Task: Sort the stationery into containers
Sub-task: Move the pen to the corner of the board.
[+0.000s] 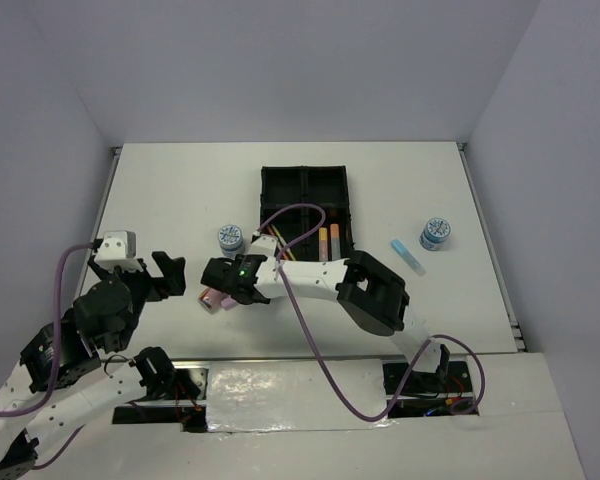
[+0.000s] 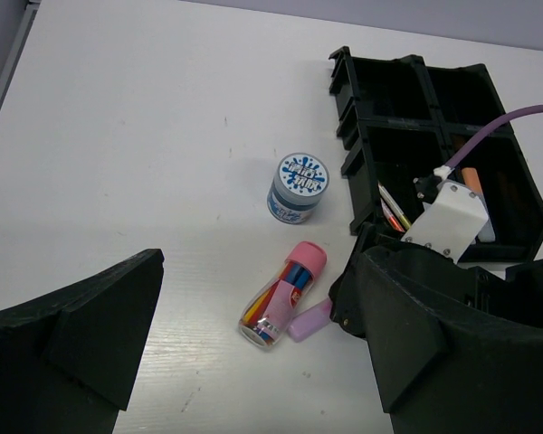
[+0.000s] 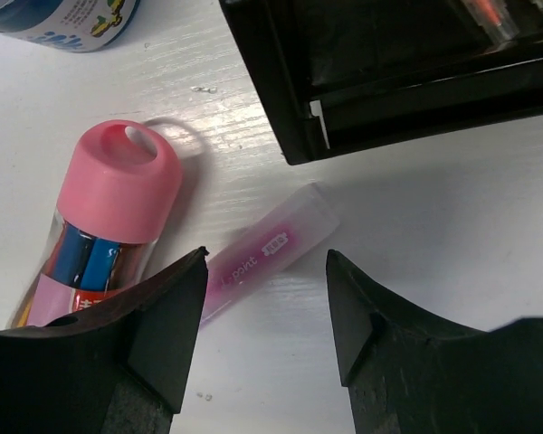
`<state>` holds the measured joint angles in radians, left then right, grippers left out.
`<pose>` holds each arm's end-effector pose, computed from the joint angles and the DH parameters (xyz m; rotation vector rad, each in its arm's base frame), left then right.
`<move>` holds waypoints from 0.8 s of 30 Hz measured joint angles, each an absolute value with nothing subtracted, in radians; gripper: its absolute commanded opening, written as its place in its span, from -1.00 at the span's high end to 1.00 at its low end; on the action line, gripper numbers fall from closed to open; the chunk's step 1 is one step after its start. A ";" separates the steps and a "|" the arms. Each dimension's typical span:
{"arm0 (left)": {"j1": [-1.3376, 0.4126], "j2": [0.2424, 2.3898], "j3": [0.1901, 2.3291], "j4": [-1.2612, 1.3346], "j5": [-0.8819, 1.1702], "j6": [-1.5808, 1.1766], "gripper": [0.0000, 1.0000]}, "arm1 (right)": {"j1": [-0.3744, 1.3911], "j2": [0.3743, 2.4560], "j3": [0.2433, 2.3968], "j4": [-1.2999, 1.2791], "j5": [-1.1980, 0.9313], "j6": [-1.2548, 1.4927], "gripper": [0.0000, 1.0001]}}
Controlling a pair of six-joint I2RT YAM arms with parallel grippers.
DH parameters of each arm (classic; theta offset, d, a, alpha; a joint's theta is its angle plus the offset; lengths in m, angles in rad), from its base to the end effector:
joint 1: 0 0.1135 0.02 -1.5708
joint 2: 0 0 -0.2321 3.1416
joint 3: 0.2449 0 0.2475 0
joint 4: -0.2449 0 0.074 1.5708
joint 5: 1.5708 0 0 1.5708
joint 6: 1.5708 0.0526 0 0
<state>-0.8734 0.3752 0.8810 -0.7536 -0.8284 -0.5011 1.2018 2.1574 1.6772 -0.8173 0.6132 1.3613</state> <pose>0.0883 -0.0450 0.3405 -0.2496 1.7262 -0.2542 0.1800 0.3815 0.1364 0.3050 2.4615 0.1028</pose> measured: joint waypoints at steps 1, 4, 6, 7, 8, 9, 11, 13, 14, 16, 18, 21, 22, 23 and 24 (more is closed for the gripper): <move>-0.873 0.375 0.881 -0.752 -0.825 -0.500 -0.99 | 1.199 2.163 1.676 -0.804 0.610 1.354 -0.24; -0.873 0.375 0.881 -0.746 -0.818 -0.500 -0.99 | 1.194 2.165 1.665 -0.768 0.599 1.338 -0.22; -0.873 0.375 0.881 -0.744 -0.813 -0.500 -0.99 | 1.190 2.166 1.663 -0.759 0.591 1.332 -0.21; -0.873 0.375 0.881 -0.743 -0.812 -0.500 -0.99 | 1.188 2.167 1.663 -0.757 0.589 1.329 -0.17; -0.873 0.375 0.881 -0.741 -0.810 -0.500 -0.99 | 1.188 2.169 1.663 -0.756 0.587 1.326 -0.15; -0.873 0.375 0.881 -0.739 -0.809 -0.500 -0.99 | 1.186 2.173 1.663 -0.756 0.584 1.324 -0.15; -0.873 0.375 0.881 -0.739 -0.807 -0.499 -0.99 | 1.185 2.183 1.663 -0.754 0.577 1.318 -0.12; -0.873 0.375 0.881 -0.739 -0.806 -0.499 -0.99 | 1.184 2.190 1.663 -0.753 0.572 1.311 -0.08; -0.873 0.375 0.881 -0.739 -0.806 -0.499 -0.99 | 1.184 2.190 1.663 -0.752 0.570 1.307 -0.04; -0.873 0.375 0.881 -0.739 -0.806 -0.499 -0.99 | 1.184 2.190 1.663 -0.755 0.567 1.298 0.10; -0.873 0.375 0.881 -0.739 -0.806 -0.499 -0.99 | 1.184 2.190 1.660 -0.761 0.565 1.291 0.22; -0.873 0.375 0.881 -0.739 -0.806 -0.499 -0.99 | 1.184 2.171 1.626 -0.744 0.565 1.285 0.34; -0.873 0.375 0.881 -0.739 -0.806 -0.499 -0.99 | 1.184 2.150 1.592 -0.723 0.564 1.287 0.36; -0.873 0.374 0.881 -0.739 -0.806 -0.499 -0.99 | 1.185 2.131 1.562 -0.713 0.560 1.288 0.42; -0.873 0.373 0.881 -0.740 -0.806 -0.499 -0.99 | 1.186 2.106 1.522 -0.696 0.557 1.287 0.51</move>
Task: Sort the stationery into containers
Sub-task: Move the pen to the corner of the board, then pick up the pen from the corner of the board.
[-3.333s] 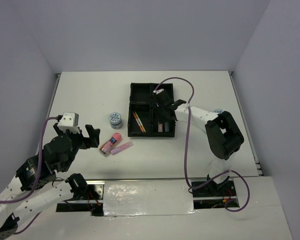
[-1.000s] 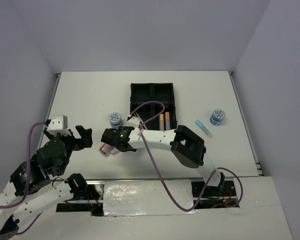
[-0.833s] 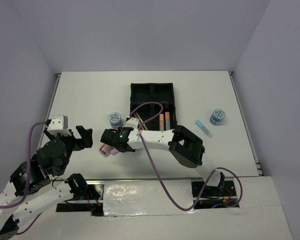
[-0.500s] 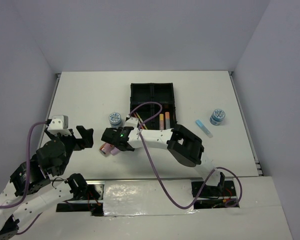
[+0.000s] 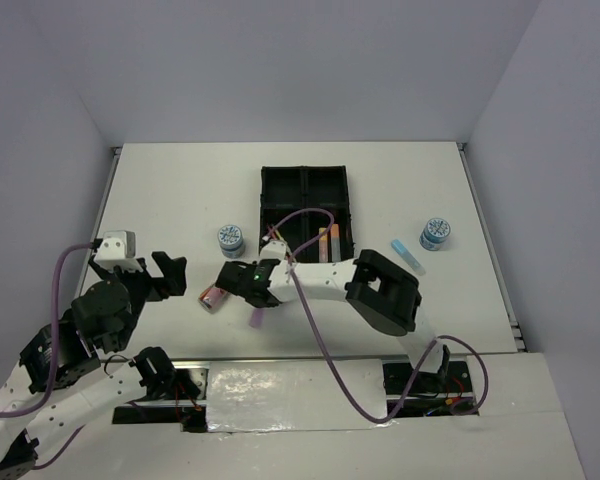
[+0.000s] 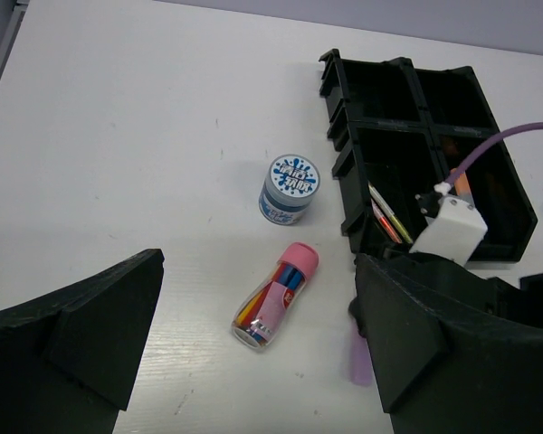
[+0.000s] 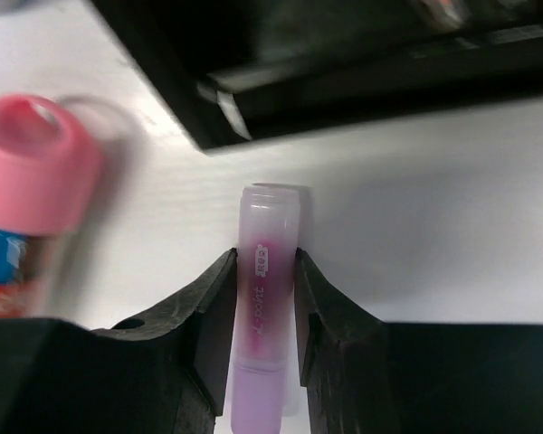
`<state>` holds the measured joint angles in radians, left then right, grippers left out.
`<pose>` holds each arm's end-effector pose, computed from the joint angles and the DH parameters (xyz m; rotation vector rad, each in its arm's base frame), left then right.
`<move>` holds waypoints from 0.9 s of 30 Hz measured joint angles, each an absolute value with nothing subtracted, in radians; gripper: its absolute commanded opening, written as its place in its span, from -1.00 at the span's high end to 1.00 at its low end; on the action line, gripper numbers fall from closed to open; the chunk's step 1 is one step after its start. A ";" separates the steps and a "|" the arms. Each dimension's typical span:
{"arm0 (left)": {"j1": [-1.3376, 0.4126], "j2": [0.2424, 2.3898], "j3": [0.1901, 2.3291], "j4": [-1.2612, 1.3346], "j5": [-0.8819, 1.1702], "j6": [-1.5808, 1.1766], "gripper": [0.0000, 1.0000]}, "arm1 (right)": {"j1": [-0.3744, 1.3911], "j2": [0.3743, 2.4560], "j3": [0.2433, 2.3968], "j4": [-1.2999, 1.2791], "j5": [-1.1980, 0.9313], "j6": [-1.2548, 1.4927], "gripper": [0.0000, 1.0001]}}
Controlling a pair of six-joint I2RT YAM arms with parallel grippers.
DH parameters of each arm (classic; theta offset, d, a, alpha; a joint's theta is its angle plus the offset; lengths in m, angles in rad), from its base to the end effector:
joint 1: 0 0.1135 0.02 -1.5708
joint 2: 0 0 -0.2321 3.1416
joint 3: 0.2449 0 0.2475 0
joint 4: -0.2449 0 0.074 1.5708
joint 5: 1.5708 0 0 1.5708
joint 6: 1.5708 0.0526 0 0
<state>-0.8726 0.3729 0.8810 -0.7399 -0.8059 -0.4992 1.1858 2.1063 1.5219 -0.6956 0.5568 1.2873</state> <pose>0.0881 -0.0460 0.3419 -0.2404 1.7221 -0.2824 0.1782 0.3657 0.1170 0.2334 2.5135 0.1124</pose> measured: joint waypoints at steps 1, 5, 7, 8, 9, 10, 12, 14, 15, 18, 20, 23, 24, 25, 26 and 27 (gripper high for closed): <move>-0.873 0.370 0.881 -0.739 -0.806 -0.499 -0.99 | 1.189 2.078 1.478 -0.682 0.553 1.286 0.53; -0.873 0.356 0.881 -0.739 -0.807 -0.499 -0.99 | 1.213 1.980 1.332 -0.634 0.534 1.275 0.72; -0.873 0.353 0.881 -0.740 -0.807 -0.499 -0.99 | 1.235 1.939 1.268 -0.600 0.534 1.266 1.00; -0.873 0.352 0.881 -0.740 -0.807 -0.499 -0.99 | 1.245 1.918 1.238 -0.584 0.528 1.258 1.00; -0.873 0.352 0.881 -0.740 -0.807 -0.499 -0.99 | 1.254 1.897 1.206 -0.560 0.522 1.244 1.00; -0.873 0.351 0.881 -0.739 -0.807 -0.499 -0.99 | 1.261 1.869 1.166 -0.522 0.513 1.227 1.00; -0.873 0.351 0.881 -0.740 -0.807 -0.499 -0.99 | 1.266 1.811 1.079 -0.435 0.481 1.159 1.00; -0.873 0.351 0.881 -0.739 -0.807 -0.500 -0.99 | 1.270 1.752 0.996 -0.346 0.443 1.068 1.00; -0.873 0.351 0.881 -0.740 -0.807 -0.499 -0.99 | 1.270 1.730 0.967 -0.316 0.423 1.016 1.00; -0.873 0.351 0.881 -0.740 -0.807 -0.499 -0.99 | 1.270 1.666 0.914 -0.270 0.385 0.849 1.00; -0.873 0.351 0.881 -0.740 -0.807 -0.499 -0.99 | 1.264 1.620 0.909 -0.264 0.382 0.744 1.00; -0.873 0.351 0.881 -0.740 -0.807 -0.499 -0.99 | 1.230 1.537 0.910 -0.264 0.384 0.627 1.00; -0.873 0.351 0.881 -0.739 -0.807 -0.499 -0.99 | 1.200 1.507 0.910 -0.265 0.383 0.597 1.00; -0.873 0.351 0.881 -0.739 -0.807 -0.499 -0.99 | 1.157 1.478 0.910 -0.266 0.384 0.563 1.00; -0.873 0.351 0.881 -0.740 -0.807 -0.499 -0.99 | 1.114 1.457 0.912 -0.267 0.389 0.537 1.00; -0.873 0.351 0.881 -0.739 -0.807 -0.499 -0.99 | 1.063 1.438 0.918 -0.273 0.394 0.508 1.00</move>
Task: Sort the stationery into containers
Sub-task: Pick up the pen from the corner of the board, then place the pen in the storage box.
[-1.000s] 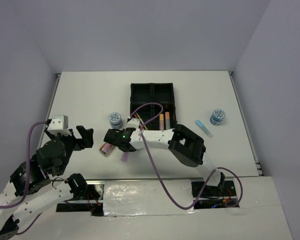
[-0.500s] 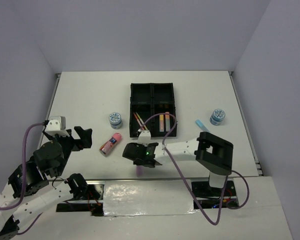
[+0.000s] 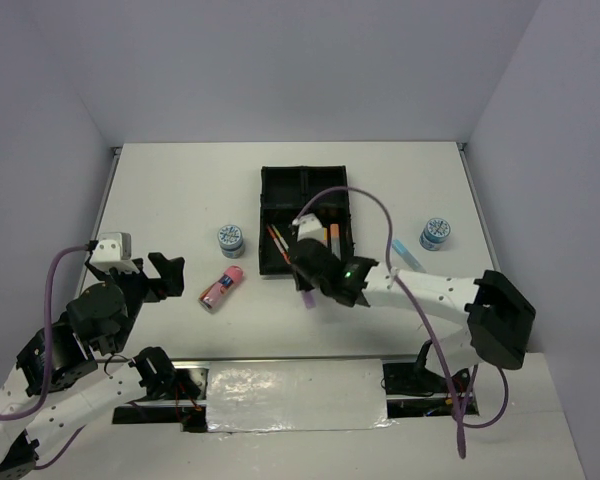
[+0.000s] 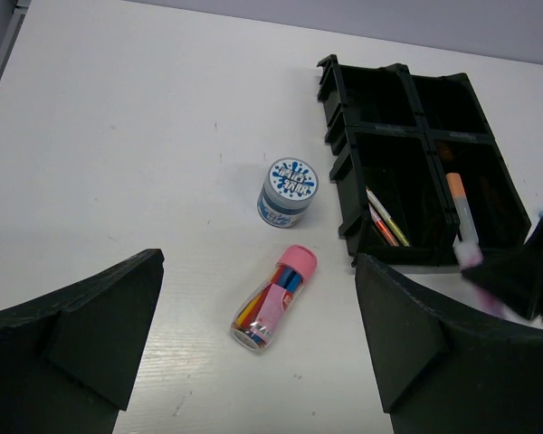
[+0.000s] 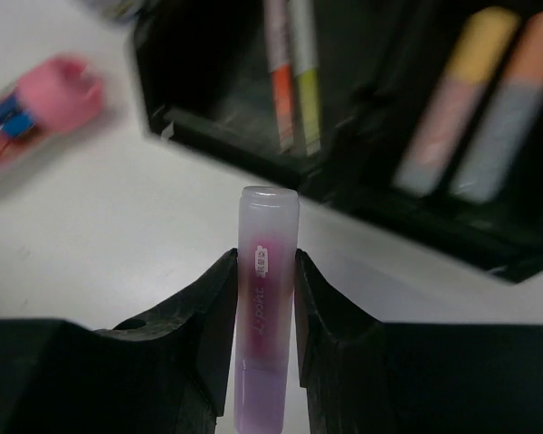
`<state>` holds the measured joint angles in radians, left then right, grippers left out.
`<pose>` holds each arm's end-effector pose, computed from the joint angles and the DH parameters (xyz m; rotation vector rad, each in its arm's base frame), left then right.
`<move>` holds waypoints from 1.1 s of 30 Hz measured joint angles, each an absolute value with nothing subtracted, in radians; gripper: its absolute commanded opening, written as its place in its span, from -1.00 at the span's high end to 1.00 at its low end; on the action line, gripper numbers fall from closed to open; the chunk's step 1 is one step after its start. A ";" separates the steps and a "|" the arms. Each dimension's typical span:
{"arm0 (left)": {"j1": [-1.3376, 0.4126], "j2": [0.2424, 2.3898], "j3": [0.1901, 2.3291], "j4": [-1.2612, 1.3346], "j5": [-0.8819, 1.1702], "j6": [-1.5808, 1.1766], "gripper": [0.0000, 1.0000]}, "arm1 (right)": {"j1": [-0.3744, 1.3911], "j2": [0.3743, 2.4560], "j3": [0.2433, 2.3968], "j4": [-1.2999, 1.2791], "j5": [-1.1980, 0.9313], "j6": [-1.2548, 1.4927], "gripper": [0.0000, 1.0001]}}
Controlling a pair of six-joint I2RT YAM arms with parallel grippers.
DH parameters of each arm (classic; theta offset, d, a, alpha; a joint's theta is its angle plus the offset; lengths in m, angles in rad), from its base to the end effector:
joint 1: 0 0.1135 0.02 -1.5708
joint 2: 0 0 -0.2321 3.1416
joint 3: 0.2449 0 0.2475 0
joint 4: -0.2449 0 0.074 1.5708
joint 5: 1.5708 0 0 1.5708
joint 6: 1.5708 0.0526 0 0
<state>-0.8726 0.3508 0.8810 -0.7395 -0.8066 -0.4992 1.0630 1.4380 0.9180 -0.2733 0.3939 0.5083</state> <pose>0.0849 -0.0421 0.3435 -0.2509 1.7058 -0.2978 0.1701 0.2641 0.1890 -0.4500 2.2691 0.3427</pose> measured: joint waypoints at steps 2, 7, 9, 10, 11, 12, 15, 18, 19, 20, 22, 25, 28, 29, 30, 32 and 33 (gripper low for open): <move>-0.873 0.351 0.881 -0.740 -0.806 -0.499 -0.99 | 0.967 1.418 0.944 -0.289 0.420 0.453 1.00; -0.873 0.351 0.881 -0.739 -0.806 -0.499 -0.99 | 0.807 1.452 1.067 -0.322 0.478 0.344 1.00; -0.873 0.351 0.881 -0.739 -0.806 -0.498 -0.99 | 0.756 1.495 1.121 -0.316 0.486 0.315 1.00; -0.873 0.351 0.881 -0.739 -0.806 -0.498 -0.99 | 0.730 1.518 1.140 -0.310 0.485 0.303 1.00; -0.873 0.351 0.881 -0.739 -0.806 -0.498 -0.99 | 0.708 1.538 1.151 -0.303 0.485 0.293 1.00; -0.873 0.351 0.881 -0.739 -0.806 -0.498 -0.99 | 0.687 1.557 1.156 -0.298 0.482 0.285 1.00; -0.873 0.352 0.881 -0.739 -0.805 -0.497 -0.99 | 0.640 1.607 1.158 -0.290 0.473 0.262 1.00; -0.873 0.354 0.881 -0.739 -0.804 -0.496 -0.99 | 0.625 1.656 1.170 -0.285 0.456 0.245 0.95; -0.873 0.356 0.881 -0.738 -0.803 -0.496 -0.99 | 0.624 1.671 1.175 -0.281 0.450 0.242 0.94; -0.873 0.357 0.881 -0.739 -0.802 -0.496 -0.99 | 0.624 1.684 1.181 -0.280 0.445 0.240 0.90; -0.873 0.358 0.881 -0.738 -0.799 -0.496 -0.99 | 0.624 1.700 1.190 -0.277 0.429 0.237 0.63; -0.873 0.358 0.881 -0.737 -0.798 -0.496 -0.99 | 0.624 1.702 1.193 -0.273 0.416 0.236 0.15; -0.873 0.358 0.881 -0.734 -0.797 -0.496 -0.99 | 0.624 1.702 1.196 -0.268 0.406 0.232 -0.24; -0.873 0.358 0.881 -0.733 -0.796 -0.496 -0.99 | 0.624 1.702 1.197 -0.265 0.404 0.233 -0.26; -0.873 0.358 0.881 -0.732 -0.795 -0.495 -0.99 | 0.624 1.702 1.197 -0.263 0.402 0.226 -0.27; -0.873 0.358 0.881 -0.732 -0.794 -0.495 -0.99 | 0.624 1.702 1.197 -0.262 0.400 0.223 -0.28; -0.873 0.358 0.881 -0.732 -0.794 -0.496 -0.99 | 0.623 1.701 1.197 -0.262 0.399 0.223 -0.28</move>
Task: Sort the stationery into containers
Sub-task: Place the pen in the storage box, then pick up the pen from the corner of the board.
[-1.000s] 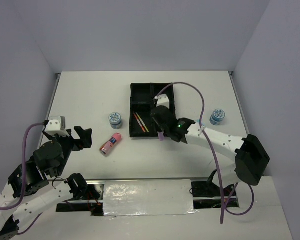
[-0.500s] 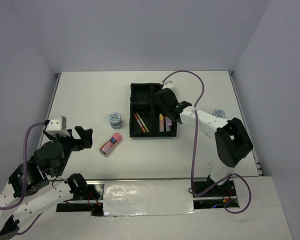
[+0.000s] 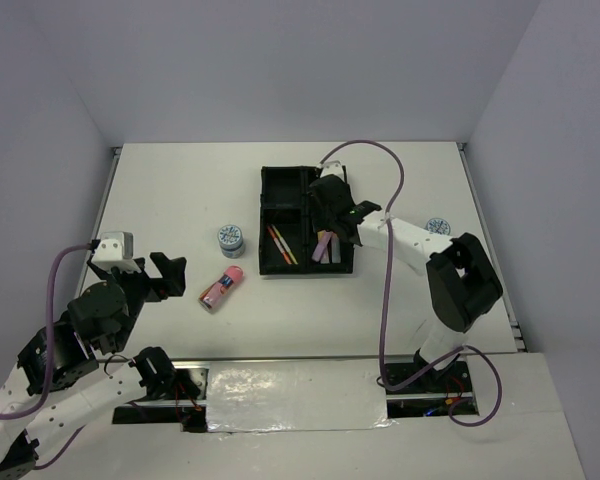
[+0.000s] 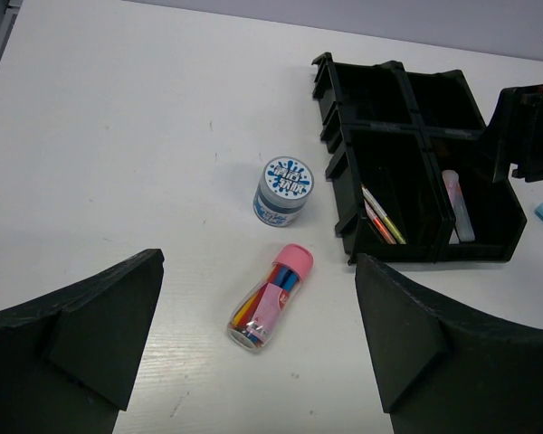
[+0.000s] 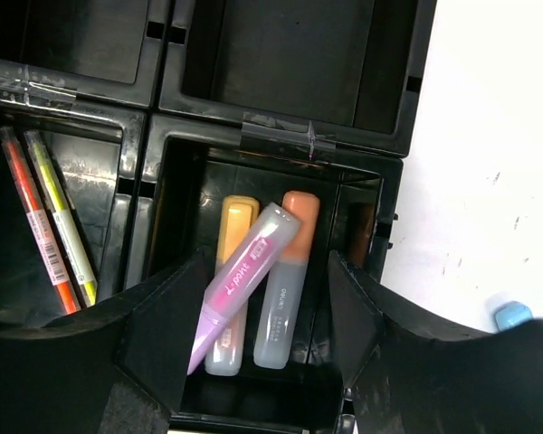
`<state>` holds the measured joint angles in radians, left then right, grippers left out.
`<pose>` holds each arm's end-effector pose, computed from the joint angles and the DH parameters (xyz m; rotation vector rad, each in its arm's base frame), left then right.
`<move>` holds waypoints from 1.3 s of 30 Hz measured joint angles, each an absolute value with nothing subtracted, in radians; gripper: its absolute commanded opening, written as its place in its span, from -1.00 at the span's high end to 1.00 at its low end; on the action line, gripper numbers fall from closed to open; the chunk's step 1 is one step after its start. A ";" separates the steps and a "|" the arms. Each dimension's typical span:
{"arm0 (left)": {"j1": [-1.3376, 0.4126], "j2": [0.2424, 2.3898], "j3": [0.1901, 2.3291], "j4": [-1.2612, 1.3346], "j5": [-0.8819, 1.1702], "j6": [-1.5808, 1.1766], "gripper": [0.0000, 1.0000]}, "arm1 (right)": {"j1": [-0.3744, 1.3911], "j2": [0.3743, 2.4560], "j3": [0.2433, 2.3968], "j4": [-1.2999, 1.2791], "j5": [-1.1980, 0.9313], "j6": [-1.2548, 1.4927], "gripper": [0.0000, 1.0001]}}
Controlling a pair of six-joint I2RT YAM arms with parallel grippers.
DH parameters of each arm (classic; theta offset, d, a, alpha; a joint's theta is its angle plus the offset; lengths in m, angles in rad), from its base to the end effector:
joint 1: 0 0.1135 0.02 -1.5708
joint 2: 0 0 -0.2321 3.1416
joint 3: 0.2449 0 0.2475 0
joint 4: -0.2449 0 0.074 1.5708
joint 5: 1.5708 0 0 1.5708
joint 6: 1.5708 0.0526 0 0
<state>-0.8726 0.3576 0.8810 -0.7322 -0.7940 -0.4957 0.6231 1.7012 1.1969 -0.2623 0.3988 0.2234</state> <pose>0.0860 -0.0441 0.3438 -0.2392 1.7095 -0.3060 0.3186 0.2038 0.1952 -0.2578 2.2497 -0.0216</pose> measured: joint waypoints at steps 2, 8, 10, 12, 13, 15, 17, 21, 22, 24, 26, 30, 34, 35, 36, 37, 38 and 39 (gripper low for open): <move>-0.873 0.358 0.881 -0.732 -0.794 -0.496 -0.99 | 0.620 1.699 1.197 -0.265 0.400 0.224 -0.28; -0.873 0.356 0.881 -0.732 -0.787 -0.495 -0.99 | 0.553 1.557 1.134 -0.310 0.368 0.250 -0.41; -0.873 0.355 0.881 -0.731 -0.781 -0.492 -0.99 | 0.474 1.435 1.071 -0.330 0.352 0.260 -0.41; -0.873 0.352 0.881 -0.731 -0.776 -0.488 -0.99 | 0.410 1.344 1.029 -0.343 0.355 0.263 -0.41; -0.873 0.350 0.881 -0.730 -0.773 -0.481 -0.99 | 0.380 1.302 1.008 -0.347 0.360 0.264 -0.47; -0.873 0.347 0.881 -0.727 -0.767 -0.474 -0.99 | 0.337 1.240 0.968 -0.344 0.353 0.260 -0.63; -0.873 0.345 0.881 -0.725 -0.760 -0.471 -0.99 | 0.286 1.229 0.947 -0.353 0.318 0.255 -0.64; -0.873 0.344 0.881 -0.724 -0.752 -0.470 -0.99 | 0.157 1.336 0.947 -0.368 0.250 0.249 -0.72; -0.873 0.344 0.881 -0.724 -0.751 -0.470 -0.99 | 0.138 1.373 0.947 -0.377 0.243 0.244 -0.72; -0.873 0.343 0.881 -0.722 -0.745 -0.469 -0.99 | 0.130 1.422 0.946 -0.394 0.229 0.233 -0.72; -0.873 0.343 0.881 -0.718 -0.736 -0.467 -0.99 | 0.128 1.473 0.947 -0.413 0.224 0.210 -0.72; -0.873 0.343 0.881 -0.702 -0.723 -0.453 -0.99 | 0.121 1.564 0.954 -0.425 0.211 0.170 -0.71; -0.873 0.343 0.881 -0.696 -0.718 -0.447 -0.99 | 0.112 1.638 0.958 -0.431 0.192 0.135 -0.68; -0.873 0.342 0.881 -0.694 -0.717 -0.447 -0.99 | 0.109 1.660 0.962 -0.435 0.189 0.128 -0.67; -0.873 0.342 0.881 -0.694 -0.717 -0.447 -0.99 | 0.106 1.679 0.964 -0.436 0.183 0.126 -0.65; -0.873 0.342 0.881 -0.694 -0.716 -0.447 -0.99 | 0.102 1.688 0.978 -0.441 0.172 0.118 -0.64; -0.873 0.342 0.880 -0.694 -0.716 -0.447 -0.99 | 0.100 1.693 0.983 -0.438 0.171 0.112 -0.57; -0.873 0.342 0.879 -0.692 -0.716 -0.447 -0.99 | 0.097 1.703 0.991 -0.440 0.165 0.109 -0.51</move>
<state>-0.8726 0.3424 0.8787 -0.6922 -0.7158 -0.4473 0.0975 1.7027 0.9909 -0.4404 0.1654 0.1089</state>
